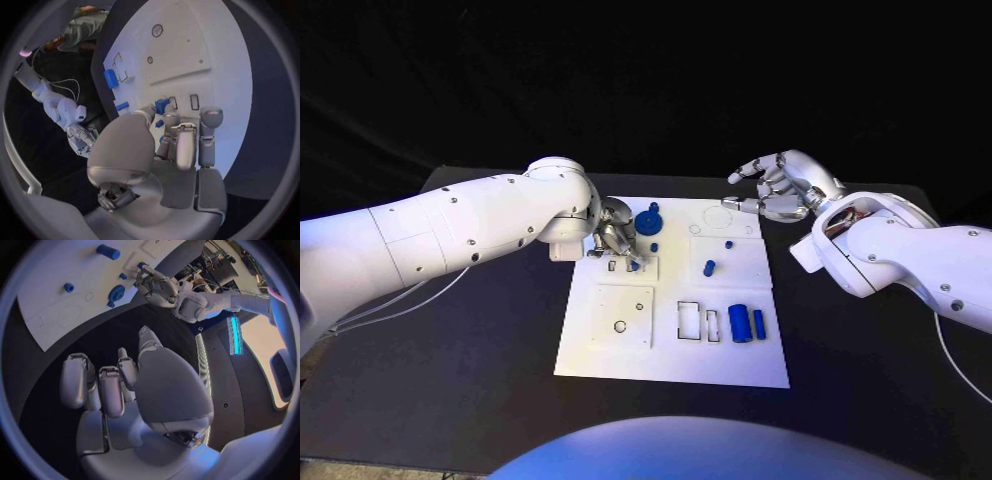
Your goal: Assemble the parts on the task board
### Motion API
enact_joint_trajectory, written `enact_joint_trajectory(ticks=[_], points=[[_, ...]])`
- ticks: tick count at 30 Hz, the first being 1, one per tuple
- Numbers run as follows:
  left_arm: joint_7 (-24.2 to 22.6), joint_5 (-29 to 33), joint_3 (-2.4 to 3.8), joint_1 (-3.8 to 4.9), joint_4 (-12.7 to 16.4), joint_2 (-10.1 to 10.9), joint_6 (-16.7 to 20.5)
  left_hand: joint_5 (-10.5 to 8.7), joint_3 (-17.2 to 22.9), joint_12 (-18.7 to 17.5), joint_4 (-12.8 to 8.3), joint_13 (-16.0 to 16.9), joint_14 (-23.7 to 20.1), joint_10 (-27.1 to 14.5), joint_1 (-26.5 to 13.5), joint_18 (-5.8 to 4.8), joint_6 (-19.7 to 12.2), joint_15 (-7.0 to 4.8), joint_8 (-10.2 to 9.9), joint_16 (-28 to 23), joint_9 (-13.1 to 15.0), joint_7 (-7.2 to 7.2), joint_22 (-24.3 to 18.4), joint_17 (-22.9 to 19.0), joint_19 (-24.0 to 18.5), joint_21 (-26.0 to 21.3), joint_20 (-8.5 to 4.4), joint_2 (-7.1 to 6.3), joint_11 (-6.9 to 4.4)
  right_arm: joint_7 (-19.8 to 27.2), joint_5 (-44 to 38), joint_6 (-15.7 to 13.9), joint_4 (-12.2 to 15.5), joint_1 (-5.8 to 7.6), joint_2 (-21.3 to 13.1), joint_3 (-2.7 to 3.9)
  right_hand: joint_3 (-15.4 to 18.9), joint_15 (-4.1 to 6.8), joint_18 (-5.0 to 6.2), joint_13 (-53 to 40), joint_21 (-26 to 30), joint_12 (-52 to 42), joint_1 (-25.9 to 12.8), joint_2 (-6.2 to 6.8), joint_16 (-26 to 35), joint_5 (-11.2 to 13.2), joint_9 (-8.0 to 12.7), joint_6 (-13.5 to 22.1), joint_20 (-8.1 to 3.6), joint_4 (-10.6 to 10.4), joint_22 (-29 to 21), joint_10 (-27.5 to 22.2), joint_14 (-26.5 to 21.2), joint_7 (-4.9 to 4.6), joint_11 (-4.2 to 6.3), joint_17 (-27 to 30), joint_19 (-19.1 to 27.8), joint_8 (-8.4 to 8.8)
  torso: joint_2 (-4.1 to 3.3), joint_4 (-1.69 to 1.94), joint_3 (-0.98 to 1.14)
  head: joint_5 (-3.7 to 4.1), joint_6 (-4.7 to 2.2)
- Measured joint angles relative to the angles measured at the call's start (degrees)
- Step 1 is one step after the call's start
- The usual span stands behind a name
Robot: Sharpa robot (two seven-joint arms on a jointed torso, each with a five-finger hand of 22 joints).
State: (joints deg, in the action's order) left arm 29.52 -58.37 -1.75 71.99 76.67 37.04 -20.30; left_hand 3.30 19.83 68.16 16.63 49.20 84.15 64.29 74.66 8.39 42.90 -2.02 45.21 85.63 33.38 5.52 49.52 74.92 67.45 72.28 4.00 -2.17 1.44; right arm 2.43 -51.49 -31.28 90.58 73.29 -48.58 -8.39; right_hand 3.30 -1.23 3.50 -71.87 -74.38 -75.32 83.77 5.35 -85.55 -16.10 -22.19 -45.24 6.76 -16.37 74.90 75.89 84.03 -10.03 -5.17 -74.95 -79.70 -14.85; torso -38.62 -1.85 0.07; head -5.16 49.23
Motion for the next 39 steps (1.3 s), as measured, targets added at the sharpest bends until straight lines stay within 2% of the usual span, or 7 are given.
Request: enact_joint_trajectory(ticks=[2, 6, 10, 12, 27, 34, 39], points=[[0.0, 0.2, 0.00, 0.02, 0.0, 0.0, -0.1, -0.12, 4.3, -0.3, 0.0, -0.2, 0.0, -0.1, 0.4, 0.00, 0.0, 0.00, -0.4, 0.2, 0.2, -0.01, 0.1, 0.0, 0.0, 0.4, -0.01, -1.05, -0.11, 0.0, 0.0, 0.0, 0.0, 0.00, 0.0, 0.00, 0.0, 0.00, 0.00, 0.0, 0.0, 0.0, 0.0, 0.00, 0.0, 0.0, 0.0, 0.0, 0.00, 0.0, 0.0, 0.0, 0.0, 0.00, 0.00, 0.0, 0.0, 0.00, 0.01, -0.01, 0.01, -0.01, 0.01], [0.0, 0.6, -0.09, -0.01, -0.1, 0.0, -0.2, -0.29, 18.5, -0.6, -2.3, -0.5, 0.0, 0.0, -1.6, 0.00, 0.4, 0.00, -1.1, 0.2, 0.3, -0.21, 0.5, 0.0, -0.2, 0.7, -0.21, -5.96, -0.23, 0.0, 0.0, 0.0, 0.0, -0.01, 0.0, 0.00, 0.0, 0.00, 0.00, 0.0, 0.0, 0.0, 0.0, 0.00, 0.0, 0.0, 0.0, 0.0, 0.00, 0.0, 0.0, 0.0, 0.0, 0.00, 0.00, 0.0, 0.0, 0.00, 0.03, -0.01, 0.02, -0.03, 0.01], [0.0, 1.1, -0.16, -0.12, -0.1, 0.0, -0.3, -0.17, 21.4, -0.6, -1.5, -0.5, 0.0, 0.3, -3.7, 0.00, 0.4, 0.00, 0.2, 0.2, 0.4, -0.23, 0.9, 0.0, -0.2, 0.9, -0.21, -7.41, -0.53, -0.1, 0.0, 0.0, 0.0, -0.02, 0.0, 0.00, 0.0, 0.00, 0.00, 0.0, 0.0, 0.0, 0.0, 0.00, 0.0, 0.0, 0.0, 0.0, 0.00, 0.0, 0.0, 0.0, 0.0, 0.00, 0.00, 0.0, 0.0, 0.00, 0.03, 0.02, 0.03, -0.05, -0.02], [0.0, 1.5, -0.16, -0.12, 0.0, 0.1, -0.3, -0.17, 25.0, -0.6, -4.2, -0.4, 0.0, 0.4, -5.0, -0.01, 0.4, 0.00, 0.3, 0.2, 2.1, -0.23, 1.1, 0.0, -0.2, 1.2, -0.21, -7.52, -0.52, -0.1, 0.0, 0.0, -0.1, -0.03, 0.0, 0.00, 0.0, 0.00, 0.00, 0.0, 0.0, 0.0, 0.0, 0.00, 0.0, 0.0, 0.0, 0.0, 0.00, 0.0, 0.0, 0.0, 0.0, 0.00, 0.00, 0.0, 0.0, 0.00, 0.03, 0.02, 0.03, -0.09, -0.04], [-0.4, 6.1, 0.12, -0.32, 1.8, 2.9, 1.9, 1.39, 25.3, -0.6, -4.0, 1.4, 0.0, 3.4, -8.3, -0.90, 0.9, -0.44, 1.4, 1.1, 5.4, -0.23, 4.0, 0.0, 1.5, 3.1, -0.49, -7.40, -0.91, -0.1, 0.0, 0.1, -0.1, -0.07, -0.1, 0.00, 0.0, 0.00, 0.00, 0.0, 0.0, 0.0, 0.0, 0.00, 0.0, -0.2, 0.0, 0.0, 0.00, 0.0, 0.0, 0.0, 0.0, 0.00, 0.00, 0.0, 0.0, 0.00, -0.01, 0.03, 0.04, -0.03, -0.12], [-0.9, 7.0, 0.19, -0.64, 3.6, 4.7, 5.3, 10.12, 27.6, -0.1, -6.7, 2.4, -0.3, 5.1, -11.6, -0.90, 2.1, -1.15, 2.4, 1.6, 6.4, -0.62, 6.3, 0.0, 3.1, 4.5, -1.03, -9.07, -1.57, -0.1, 0.0, 0.1, -0.1, -0.07, -0.2, 0.00, 0.0, 0.00, 0.00, 0.0, 0.0, 0.0, 0.0, 0.00, 0.0, -0.2, 0.0, 0.0, 0.00, 0.0, 0.0, 0.0, 0.0, 0.00, 0.00, 0.0, 0.0, 0.00, 0.01, 0.12, 0.06, -0.10, -0.07], [-1.2, 6.5, 0.18, -1.30, 5.0, 5.7, 8.3, 13.06, 27.6, -0.1, -6.8, 2.3, -0.1, 5.8, -12.4, -0.89, 2.4, -1.35, 2.5, 1.9, 7.1, -0.73, 7.4, 0.0, 3.8, 5.1, -1.52, -9.77, -1.85, -0.1, 0.0, 0.1, -0.1, -0.08, -0.3, 0.00, 0.0, 0.00, 0.01, 0.0, 0.2, 0.0, 0.0, 0.00, 0.2, -0.2, 0.0, 0.0, -0.21, 0.0, 0.0, 0.0, 0.0, 0.00, 0.00, 0.0, 0.2, 0.01, 0.01, 0.12, 0.07, -0.21, -0.07]])
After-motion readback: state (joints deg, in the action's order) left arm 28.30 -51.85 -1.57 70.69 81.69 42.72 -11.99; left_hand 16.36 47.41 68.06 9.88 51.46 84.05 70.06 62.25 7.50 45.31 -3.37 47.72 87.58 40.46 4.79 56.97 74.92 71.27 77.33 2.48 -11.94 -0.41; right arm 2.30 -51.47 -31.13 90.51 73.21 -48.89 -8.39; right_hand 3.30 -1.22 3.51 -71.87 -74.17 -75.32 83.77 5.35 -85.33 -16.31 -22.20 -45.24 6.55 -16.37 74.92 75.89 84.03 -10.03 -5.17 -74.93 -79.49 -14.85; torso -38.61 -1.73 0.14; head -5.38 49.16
